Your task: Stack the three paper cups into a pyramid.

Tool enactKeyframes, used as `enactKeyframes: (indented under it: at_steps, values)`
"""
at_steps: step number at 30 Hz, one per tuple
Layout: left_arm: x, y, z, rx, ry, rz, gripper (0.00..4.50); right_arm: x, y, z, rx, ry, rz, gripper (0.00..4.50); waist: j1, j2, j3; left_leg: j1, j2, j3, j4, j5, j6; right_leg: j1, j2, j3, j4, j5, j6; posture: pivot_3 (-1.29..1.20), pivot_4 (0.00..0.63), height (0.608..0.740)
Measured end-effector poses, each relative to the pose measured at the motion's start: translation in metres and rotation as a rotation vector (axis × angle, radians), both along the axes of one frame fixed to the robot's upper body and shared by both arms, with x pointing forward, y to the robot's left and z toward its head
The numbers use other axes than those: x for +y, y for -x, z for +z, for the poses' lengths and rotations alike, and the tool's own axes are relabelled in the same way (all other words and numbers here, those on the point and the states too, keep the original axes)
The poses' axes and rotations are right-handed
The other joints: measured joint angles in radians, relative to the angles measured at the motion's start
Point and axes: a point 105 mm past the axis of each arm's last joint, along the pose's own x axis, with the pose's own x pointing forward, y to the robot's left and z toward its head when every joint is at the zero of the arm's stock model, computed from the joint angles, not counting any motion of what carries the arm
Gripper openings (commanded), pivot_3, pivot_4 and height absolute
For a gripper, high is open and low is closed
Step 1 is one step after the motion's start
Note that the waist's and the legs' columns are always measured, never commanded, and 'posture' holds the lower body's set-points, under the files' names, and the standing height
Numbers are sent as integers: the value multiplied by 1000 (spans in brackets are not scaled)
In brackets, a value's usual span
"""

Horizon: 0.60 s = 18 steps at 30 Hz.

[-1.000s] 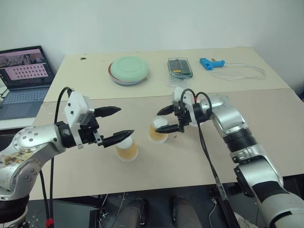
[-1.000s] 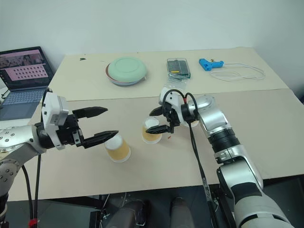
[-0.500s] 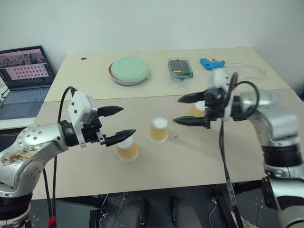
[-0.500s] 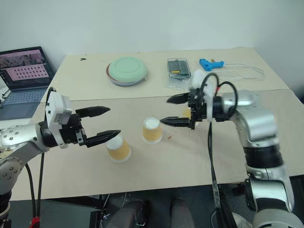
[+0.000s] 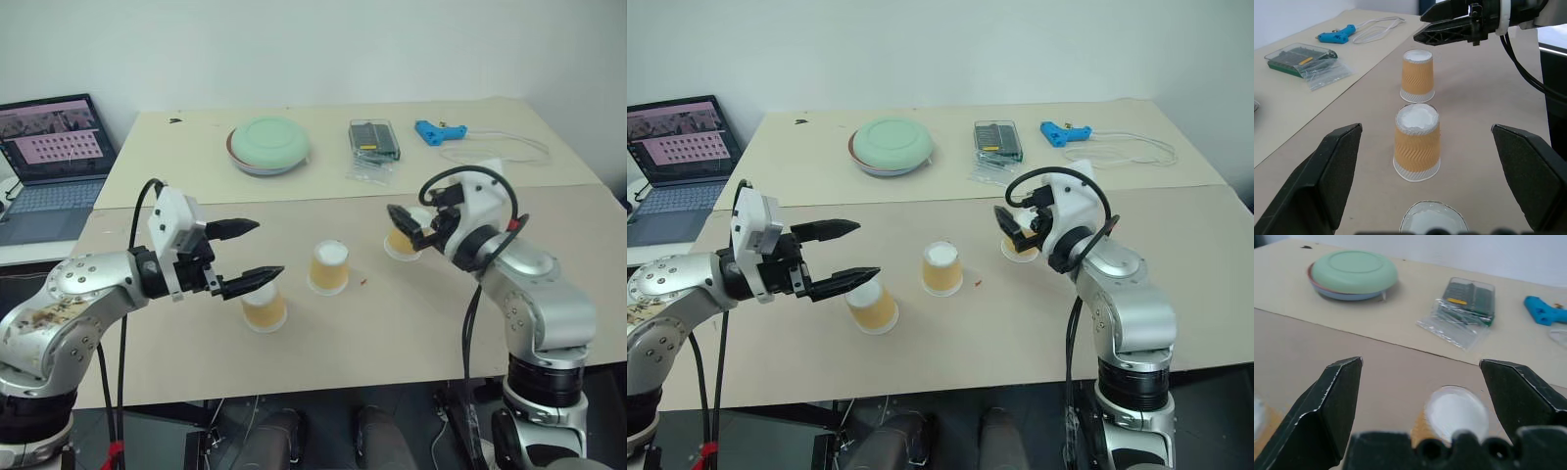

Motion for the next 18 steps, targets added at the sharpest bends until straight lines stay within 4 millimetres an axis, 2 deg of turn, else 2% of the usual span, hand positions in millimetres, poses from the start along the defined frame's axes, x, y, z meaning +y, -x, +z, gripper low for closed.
enactKeyframes:
  at_steps: [3, 7, 11, 18]
  values:
    - [0, -3, 2, -2, 8, -3, 4500, -6, 0, -9, 4, 19, -62, 4456, 1, 0, 0, 0, 0, 0, 0, 0, 0, 0, 0, 0, 0, 0, 0, 0, 150, 740]
    - [-1, -3, 4, -8, 7, -15, 4500, -7, 6, -42, 91, 38, -93, 4456, 0, 0, 0, 0, 0, 0, 0, 0, 0, 1, 0, 0, 0, 0, 0, 0, 150, 740]
    - [-2, -2, 4, -4, 5, -23, 4500, -6, 12, -62, 144, 6, -107, 4456, -5, 0, 0, 1, 1, 0, 0, 0, 0, 1, 1, 0, 0, 0, 0, 0, 150, 740]
    - [-2, -2, 4, -3, 4, -24, 4500, 3, 7, -67, 126, -28, -96, 4456, -13, 0, 0, 2, 1, 0, 0, 0, 0, 1, 1, 0, 0, 0, 0, 0, 150, 740]
